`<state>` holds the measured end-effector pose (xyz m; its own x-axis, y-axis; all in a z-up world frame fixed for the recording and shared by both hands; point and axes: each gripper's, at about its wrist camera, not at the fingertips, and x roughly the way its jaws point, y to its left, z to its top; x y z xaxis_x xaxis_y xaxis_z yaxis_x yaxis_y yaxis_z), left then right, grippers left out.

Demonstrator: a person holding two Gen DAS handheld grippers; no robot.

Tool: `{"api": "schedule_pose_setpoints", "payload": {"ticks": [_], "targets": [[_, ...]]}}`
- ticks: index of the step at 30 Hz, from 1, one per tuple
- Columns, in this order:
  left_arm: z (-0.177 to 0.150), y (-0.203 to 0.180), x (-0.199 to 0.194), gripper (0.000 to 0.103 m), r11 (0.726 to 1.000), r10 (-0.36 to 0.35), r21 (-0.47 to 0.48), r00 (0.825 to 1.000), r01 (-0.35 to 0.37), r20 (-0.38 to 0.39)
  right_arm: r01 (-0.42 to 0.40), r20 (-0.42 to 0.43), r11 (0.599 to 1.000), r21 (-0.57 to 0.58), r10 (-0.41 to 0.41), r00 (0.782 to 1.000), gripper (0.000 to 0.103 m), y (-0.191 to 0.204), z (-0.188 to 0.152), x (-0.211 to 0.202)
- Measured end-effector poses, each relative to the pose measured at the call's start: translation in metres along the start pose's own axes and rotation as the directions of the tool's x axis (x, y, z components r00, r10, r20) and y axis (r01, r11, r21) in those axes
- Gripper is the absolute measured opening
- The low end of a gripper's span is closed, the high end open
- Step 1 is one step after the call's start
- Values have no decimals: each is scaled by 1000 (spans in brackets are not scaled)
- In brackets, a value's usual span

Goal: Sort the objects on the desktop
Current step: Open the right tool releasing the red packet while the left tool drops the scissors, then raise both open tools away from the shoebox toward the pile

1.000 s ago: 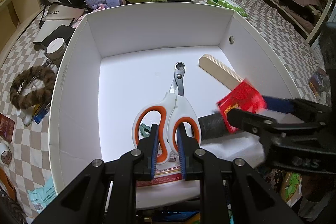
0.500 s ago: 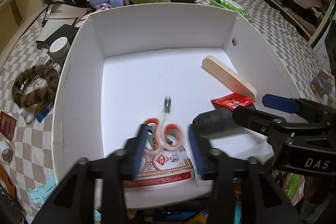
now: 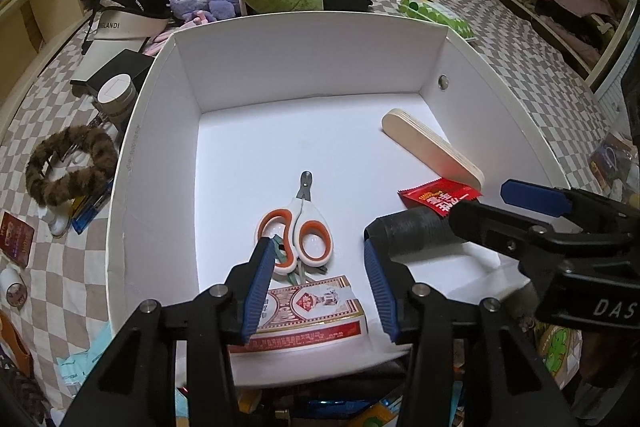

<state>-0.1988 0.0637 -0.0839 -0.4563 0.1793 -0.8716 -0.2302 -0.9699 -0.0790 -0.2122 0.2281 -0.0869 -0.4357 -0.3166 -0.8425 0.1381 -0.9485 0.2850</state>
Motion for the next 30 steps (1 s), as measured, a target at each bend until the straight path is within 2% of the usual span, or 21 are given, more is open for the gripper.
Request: {"api": "schedule_pose_setpoints", "payload": {"ticks": [2,3,4,5,7,12,19,22,26,30], "targets": [[-1,0,-2,49,1000,4,2,1000,-4,-1,-3,12,1000,-15,3,1000,78,2,-2,-3],[-2,0,-3,59,1000,8,2,1000,-8,0,-5,19,1000,-22,5,1000,79,3,-3,-5],[-2,0,-5,65,1000,13,1,1000,-13,4,-6,30,1000,-30,7,1000,83,4,-4,-8],[-3,0,-7,72,1000,20,1,1000,-20,11,-5,42,999,-39,6,999,93,6,-6,-11],[-4,1,-10,73,1000,28,2,999,-28,20,-5,63,999,-51,8,998,103,7,-7,-16],[-9,3,-20,92,1000,27,-1,999,-27,43,-27,110,999,-20,29,993,103,1,-11,-33],[-16,6,-36,102,998,60,18,994,-62,90,-20,195,999,37,12,981,103,-16,-18,-57],[-19,8,-43,102,996,77,27,991,-80,112,12,236,1000,-7,-10,972,103,-15,-25,-65],[-24,9,-53,103,996,76,29,989,-81,127,67,235,993,-95,-43,971,103,-5,-35,-72],[-32,10,-63,103,999,46,22,992,-49,119,51,234,995,-88,-29,972,103,-5,-47,-81]]}}
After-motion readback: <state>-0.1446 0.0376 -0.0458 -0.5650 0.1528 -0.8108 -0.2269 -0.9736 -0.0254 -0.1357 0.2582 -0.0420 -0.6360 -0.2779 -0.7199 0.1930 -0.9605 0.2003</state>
